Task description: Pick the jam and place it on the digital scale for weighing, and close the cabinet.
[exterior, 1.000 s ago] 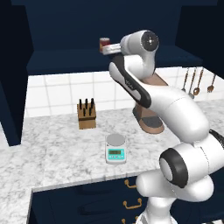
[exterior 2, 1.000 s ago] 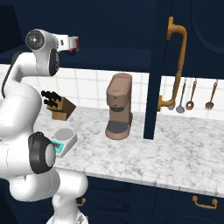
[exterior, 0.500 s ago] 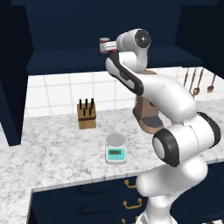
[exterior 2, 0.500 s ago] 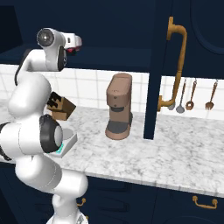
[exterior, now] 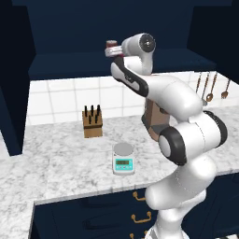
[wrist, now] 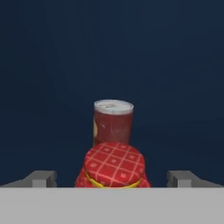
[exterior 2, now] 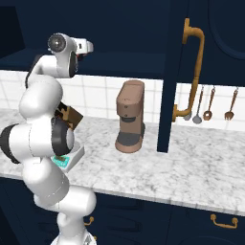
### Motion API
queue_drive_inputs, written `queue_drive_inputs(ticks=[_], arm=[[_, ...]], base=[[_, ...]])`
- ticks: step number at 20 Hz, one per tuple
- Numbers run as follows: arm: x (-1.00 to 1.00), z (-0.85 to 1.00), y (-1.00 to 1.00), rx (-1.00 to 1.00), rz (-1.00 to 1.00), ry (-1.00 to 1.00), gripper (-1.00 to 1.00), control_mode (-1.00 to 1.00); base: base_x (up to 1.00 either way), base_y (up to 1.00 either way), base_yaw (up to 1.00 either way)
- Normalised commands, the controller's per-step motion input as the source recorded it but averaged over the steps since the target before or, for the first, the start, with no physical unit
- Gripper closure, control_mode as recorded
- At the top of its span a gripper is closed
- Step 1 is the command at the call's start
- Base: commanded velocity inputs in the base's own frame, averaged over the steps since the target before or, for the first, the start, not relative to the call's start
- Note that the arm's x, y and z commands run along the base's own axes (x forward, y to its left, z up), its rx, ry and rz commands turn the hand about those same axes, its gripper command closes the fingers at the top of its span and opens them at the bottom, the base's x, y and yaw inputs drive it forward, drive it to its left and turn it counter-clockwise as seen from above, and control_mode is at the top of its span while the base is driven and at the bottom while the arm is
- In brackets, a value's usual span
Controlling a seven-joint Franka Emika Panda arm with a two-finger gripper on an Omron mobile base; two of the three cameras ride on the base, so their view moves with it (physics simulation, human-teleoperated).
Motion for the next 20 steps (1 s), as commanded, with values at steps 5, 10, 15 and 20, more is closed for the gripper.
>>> queue_drive_inputs(ticks=[5,10,15,20], arm=[[0.34,-0.24,0.02,0.0,0.0,0.0,1.0,-1.0],[0.23,-0.06,0.12,0.0,0.0,0.0,1.0,-1.0],[-0.53,-0.03,0.0,0.0,0.0,-0.07,1.0,-1.0],[-0.95,0.01,0.01,0.0,0.0,-0.18,1.0,-1.0]], base=[[0.0,0.0,0.0],[0.0,0.0,0.0],[0.0,0.0,0.0],[0.0,0.0,0.0]])
